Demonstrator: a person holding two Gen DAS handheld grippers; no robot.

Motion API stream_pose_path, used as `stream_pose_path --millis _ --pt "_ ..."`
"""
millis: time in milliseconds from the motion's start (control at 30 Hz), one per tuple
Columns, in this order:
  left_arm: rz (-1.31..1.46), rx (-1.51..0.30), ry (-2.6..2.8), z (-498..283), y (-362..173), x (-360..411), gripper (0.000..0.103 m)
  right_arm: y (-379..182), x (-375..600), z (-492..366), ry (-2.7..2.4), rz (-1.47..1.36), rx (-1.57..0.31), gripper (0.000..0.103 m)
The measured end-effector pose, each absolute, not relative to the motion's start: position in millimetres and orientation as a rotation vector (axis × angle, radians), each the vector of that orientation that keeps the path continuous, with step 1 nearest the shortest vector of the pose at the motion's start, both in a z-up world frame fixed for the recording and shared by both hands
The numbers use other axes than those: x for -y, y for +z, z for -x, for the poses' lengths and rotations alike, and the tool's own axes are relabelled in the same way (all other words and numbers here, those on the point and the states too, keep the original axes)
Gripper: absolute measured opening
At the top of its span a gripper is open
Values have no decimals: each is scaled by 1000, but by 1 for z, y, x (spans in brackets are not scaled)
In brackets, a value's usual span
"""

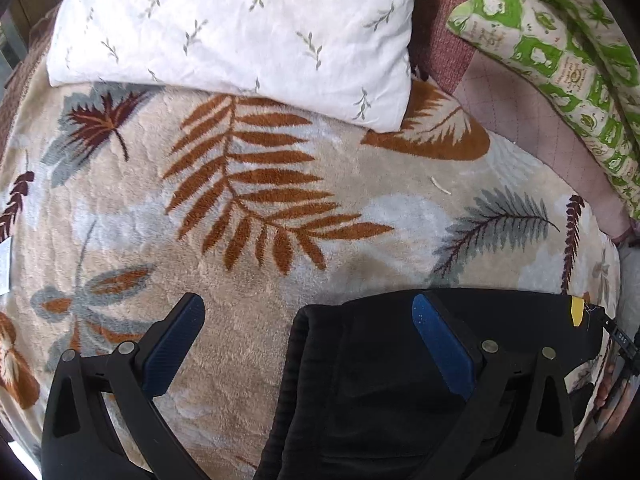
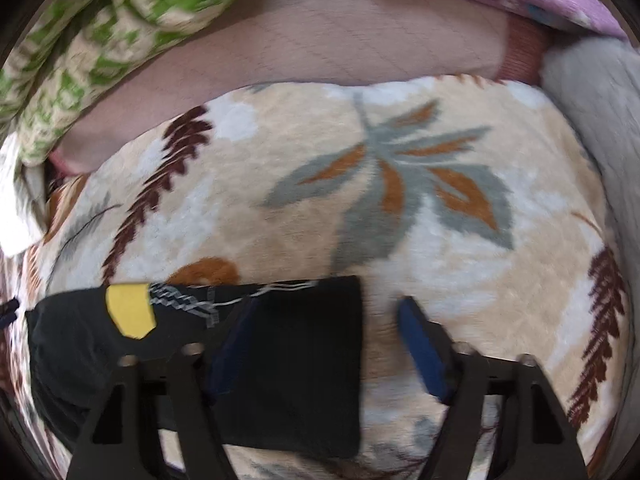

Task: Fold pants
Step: 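Close the left tool on the waistband while the right tool grips the waistband too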

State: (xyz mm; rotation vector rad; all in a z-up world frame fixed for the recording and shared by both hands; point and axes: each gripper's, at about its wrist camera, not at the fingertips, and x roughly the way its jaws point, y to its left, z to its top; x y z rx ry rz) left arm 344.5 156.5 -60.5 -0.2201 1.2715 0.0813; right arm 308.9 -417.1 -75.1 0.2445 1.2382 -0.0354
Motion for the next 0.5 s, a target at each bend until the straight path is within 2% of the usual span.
stream_pose_path --millis 167,333,367,400,500 --pt "252 -1344 11 -352 -83 -149 103 -74 406 -312 -3 -200 -1248 66" --pt "236 -1344 -39 -355 -84 -138 103 -73 411 -313 15 -208 -1245 65" --pt "258 -1345 -57 -355 -83 -136 99 -72 412 -313 19 -208 -1246 65" --pt "278 -1349 -82 -354 -80 -134 90 -72 412 -313 22 -204 -1247 65" --pt "209 -1361 -122 -355 -79 -118 85 -73 409 -317 28 -191 -1251 63"
